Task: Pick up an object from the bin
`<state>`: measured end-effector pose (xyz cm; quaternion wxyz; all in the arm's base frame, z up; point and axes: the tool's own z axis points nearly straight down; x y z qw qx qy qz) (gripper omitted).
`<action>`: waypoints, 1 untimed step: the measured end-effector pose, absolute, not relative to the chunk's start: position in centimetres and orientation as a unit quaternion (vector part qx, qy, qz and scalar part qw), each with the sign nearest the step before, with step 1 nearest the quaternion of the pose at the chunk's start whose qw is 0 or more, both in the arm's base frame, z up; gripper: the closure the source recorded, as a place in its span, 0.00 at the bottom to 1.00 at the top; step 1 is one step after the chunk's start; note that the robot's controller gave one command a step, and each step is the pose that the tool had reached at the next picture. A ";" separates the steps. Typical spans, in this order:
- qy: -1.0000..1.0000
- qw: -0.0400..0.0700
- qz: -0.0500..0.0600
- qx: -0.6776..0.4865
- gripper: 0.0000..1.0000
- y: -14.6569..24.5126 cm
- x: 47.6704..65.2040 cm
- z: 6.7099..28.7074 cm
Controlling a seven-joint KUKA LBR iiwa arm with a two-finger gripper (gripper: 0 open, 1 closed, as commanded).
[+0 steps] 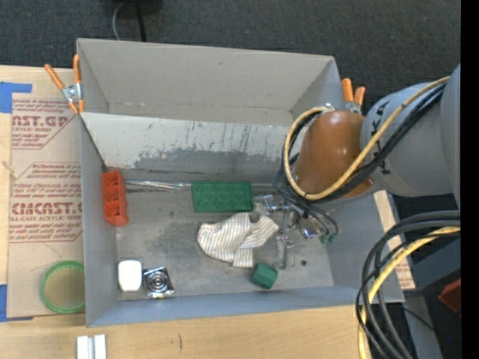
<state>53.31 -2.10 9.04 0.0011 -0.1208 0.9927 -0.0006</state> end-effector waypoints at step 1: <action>0.997 0.001 0.000 -0.081 0.00 0.9 53.6 7.8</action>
Offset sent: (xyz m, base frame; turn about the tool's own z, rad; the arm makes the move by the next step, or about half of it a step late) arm 0.0315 0.0620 -0.0204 -0.1439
